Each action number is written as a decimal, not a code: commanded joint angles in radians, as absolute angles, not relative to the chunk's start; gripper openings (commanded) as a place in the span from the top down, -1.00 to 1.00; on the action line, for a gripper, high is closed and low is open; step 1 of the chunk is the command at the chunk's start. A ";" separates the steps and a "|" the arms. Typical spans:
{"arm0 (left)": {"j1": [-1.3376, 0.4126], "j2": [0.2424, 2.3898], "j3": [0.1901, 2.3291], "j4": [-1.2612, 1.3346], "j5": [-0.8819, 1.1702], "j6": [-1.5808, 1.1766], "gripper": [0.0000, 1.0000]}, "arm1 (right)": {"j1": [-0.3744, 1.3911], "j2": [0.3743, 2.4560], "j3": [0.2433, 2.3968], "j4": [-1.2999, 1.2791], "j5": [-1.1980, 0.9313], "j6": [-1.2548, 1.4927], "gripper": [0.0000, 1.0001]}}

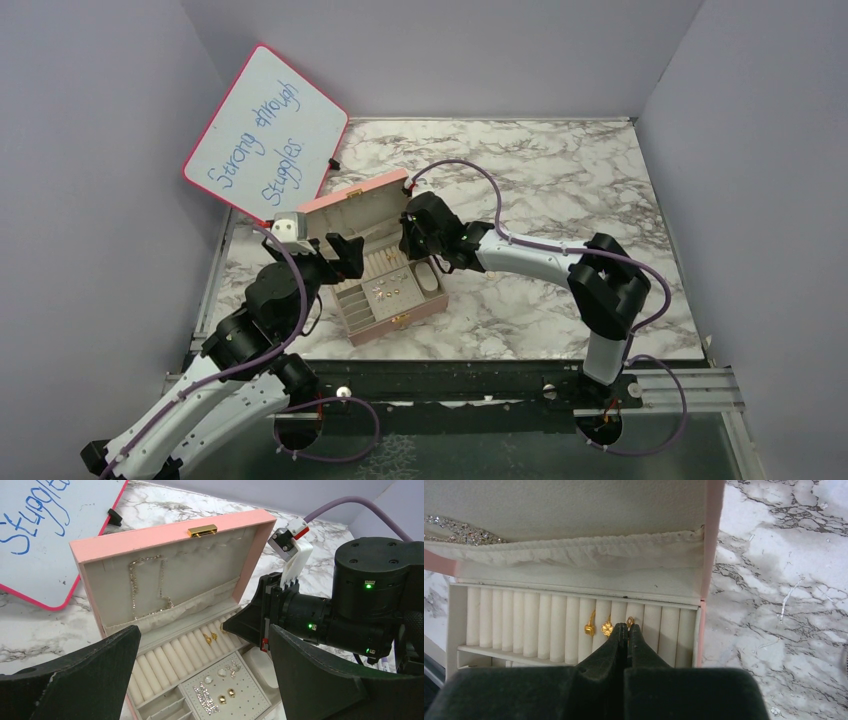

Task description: Organize the mixed jewelry

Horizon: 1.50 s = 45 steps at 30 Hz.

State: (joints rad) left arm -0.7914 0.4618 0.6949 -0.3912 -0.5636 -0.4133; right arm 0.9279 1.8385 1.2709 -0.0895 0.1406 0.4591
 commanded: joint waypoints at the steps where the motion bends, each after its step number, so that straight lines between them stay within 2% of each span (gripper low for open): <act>1: -0.787 0.443 0.683 -0.377 -0.599 -0.403 -0.98 | 0.937 1.862 1.282 -0.066 0.118 0.451 0.99; 26: -0.787 0.430 0.677 -0.383 -0.604 -0.408 -0.98 | 0.937 1.821 1.247 -0.066 0.084 0.461 0.99; 45: -0.786 0.430 0.675 -0.384 -0.606 -0.410 -0.98 | 0.937 1.872 1.250 -0.080 0.098 0.456 0.99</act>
State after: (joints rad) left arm -0.7914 0.4412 0.6796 -0.3916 -0.5774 -0.4137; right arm 0.9279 1.8400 1.2575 -0.0631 0.0967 0.4622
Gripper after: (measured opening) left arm 0.988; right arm 0.015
